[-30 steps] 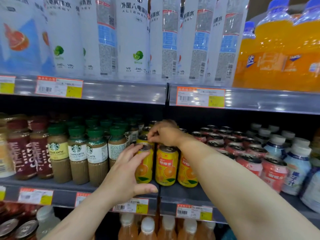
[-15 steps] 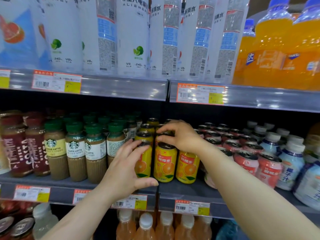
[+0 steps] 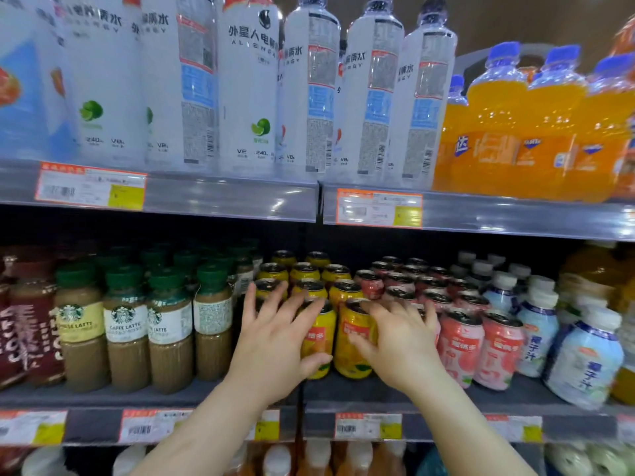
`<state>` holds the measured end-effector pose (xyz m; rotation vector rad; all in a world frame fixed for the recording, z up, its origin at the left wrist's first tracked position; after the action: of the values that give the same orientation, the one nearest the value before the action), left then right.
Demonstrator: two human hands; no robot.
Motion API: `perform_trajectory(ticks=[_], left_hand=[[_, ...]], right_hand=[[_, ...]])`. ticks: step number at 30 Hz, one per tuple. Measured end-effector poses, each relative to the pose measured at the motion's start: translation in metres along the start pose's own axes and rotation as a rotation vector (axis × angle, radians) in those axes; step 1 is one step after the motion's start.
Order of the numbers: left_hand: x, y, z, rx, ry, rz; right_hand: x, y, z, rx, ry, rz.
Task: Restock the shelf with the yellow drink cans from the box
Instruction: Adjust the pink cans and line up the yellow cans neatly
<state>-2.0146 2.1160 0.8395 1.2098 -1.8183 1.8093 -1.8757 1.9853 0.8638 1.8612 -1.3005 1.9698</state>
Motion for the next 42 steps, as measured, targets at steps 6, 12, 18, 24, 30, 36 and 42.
perform_trajectory(ticks=[6, 12, 18, 24, 30, 36, 42], left_hand=[[-0.003, -0.002, -0.010, -0.004, 0.014, -0.024], [-0.003, -0.002, -0.011, -0.024, 0.011, -0.014], [-0.005, -0.001, -0.012, -0.036, 0.001, 0.025], [-0.009, -0.002, -0.013, -0.035, 0.011, 0.047], [-0.009, -0.001, -0.012, -0.010, 0.016, -0.001], [-0.004, 0.009, -0.002, 0.095, -0.002, -0.030], [-0.003, 0.029, 0.035, 0.216, -0.007, -0.037]], right_hand=[[0.007, 0.000, 0.002, -0.013, 0.005, -0.032], [0.014, -0.001, 0.005, -0.031, -0.055, -0.034], [0.014, -0.010, 0.005, -0.096, -0.013, -0.088], [0.009, -0.015, 0.008, -0.052, -0.081, -0.117], [0.003, -0.012, 0.014, -0.036, -0.179, -0.119], [-0.003, 0.006, 0.029, -0.023, -0.068, 0.035], [-0.010, 0.019, 0.063, -0.031, -0.050, 0.041]])
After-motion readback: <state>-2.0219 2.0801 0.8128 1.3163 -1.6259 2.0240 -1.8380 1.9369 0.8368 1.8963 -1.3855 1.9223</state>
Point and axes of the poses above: each hand's wrist, its own y-axis away from the middle knuckle, its own x-axis out of the back of the hand, z = x × y, the point moved 2 cm from there along -y, towards the middle knuckle, and after that the axes turned 6 degrees about -x, right-handed, at the moved point
